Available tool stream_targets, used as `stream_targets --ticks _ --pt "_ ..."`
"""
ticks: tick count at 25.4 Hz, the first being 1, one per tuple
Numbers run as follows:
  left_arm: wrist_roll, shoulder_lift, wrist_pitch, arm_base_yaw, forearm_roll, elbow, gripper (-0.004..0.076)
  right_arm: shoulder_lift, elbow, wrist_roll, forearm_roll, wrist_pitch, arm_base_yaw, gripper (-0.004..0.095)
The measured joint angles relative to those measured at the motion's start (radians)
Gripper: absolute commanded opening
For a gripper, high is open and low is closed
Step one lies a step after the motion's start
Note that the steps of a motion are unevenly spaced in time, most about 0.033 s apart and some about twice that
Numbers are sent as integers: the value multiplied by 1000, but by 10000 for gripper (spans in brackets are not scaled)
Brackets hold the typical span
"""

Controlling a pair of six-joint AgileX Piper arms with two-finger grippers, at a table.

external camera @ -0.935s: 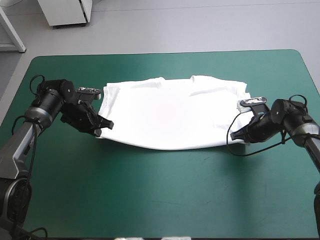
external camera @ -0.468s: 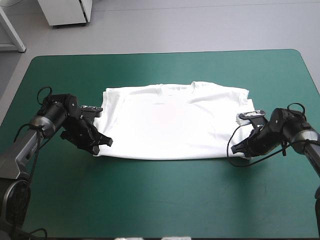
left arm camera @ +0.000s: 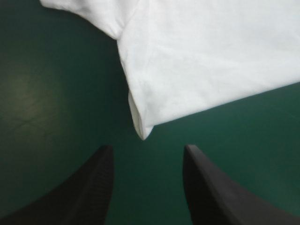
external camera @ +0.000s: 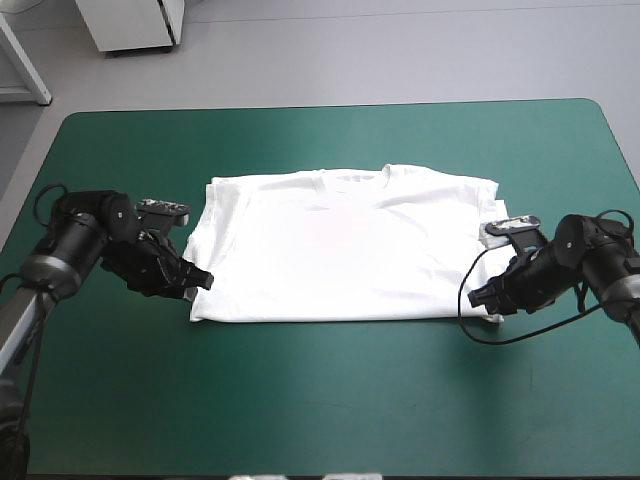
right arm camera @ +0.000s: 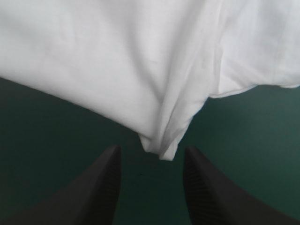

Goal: Fold the cloth

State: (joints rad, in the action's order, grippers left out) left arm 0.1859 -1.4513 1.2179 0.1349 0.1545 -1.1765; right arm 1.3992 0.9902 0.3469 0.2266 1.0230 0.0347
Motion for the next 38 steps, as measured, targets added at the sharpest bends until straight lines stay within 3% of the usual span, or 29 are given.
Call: stream_targets --ticks 4,10,11,13,18,31,38 --pt "-15 105 -17 0 -45 -81 316 -62 81 -20 0 13 0 428" --pt "-89 83 -198 0 -190 -268 0 -59 277 -35 0 16 0 428" --pt "-97 41 -217 0 -213 -318 -2 -49 335 -37 1 23 0 428" --pt "-101 -51 -204 0 -238 -376 29 -36 402 -40 1 36 0 428" --pt "-91 -244 -192 0 -238 -398 276 -17 424 -40 1 47 0 428" --pt "-65 -486 -254 0 -204 -403 309 22 424 -36 1 52 0 428" --pt "-44 -528 -256 0 -177 -403 333 24 424 -36 1 53 0 428"
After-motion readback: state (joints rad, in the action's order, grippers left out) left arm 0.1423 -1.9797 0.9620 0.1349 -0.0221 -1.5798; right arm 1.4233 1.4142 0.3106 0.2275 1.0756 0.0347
